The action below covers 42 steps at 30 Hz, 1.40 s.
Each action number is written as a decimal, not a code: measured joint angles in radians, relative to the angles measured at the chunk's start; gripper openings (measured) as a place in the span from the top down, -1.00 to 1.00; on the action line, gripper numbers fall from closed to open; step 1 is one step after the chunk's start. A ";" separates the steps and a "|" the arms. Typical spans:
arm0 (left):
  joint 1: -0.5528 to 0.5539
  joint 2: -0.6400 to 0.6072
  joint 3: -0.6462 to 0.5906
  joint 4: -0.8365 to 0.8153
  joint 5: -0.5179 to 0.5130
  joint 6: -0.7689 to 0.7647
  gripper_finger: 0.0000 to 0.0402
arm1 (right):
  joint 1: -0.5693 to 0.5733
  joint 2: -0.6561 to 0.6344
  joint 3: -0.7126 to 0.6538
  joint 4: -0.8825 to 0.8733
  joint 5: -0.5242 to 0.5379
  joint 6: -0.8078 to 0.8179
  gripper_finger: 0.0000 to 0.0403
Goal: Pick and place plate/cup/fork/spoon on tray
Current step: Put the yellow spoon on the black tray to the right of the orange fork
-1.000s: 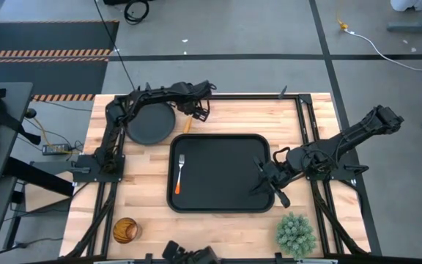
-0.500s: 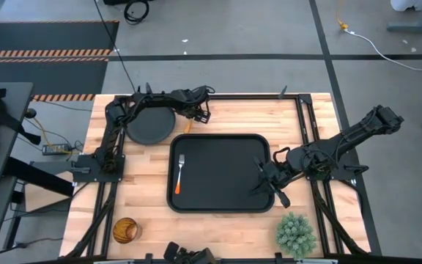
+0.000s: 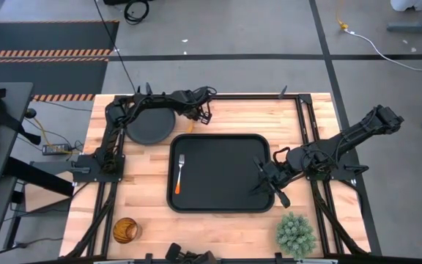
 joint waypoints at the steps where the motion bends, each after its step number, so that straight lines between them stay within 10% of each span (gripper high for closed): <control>1: -0.003 0.000 0.000 -0.002 -0.006 0.001 0.96 | 0.001 0.000 0.000 0.000 0.000 0.001 0.94; 27: -0.133 -0.338 -0.002 -0.178 -0.186 -0.012 0.98 | 0.019 -0.009 0.001 -0.080 0.000 -0.110 0.94; 42: -0.091 -0.124 -0.002 -0.062 -0.148 -0.168 0.67 | 0.016 -0.009 0.001 -0.236 0.000 -0.123 0.94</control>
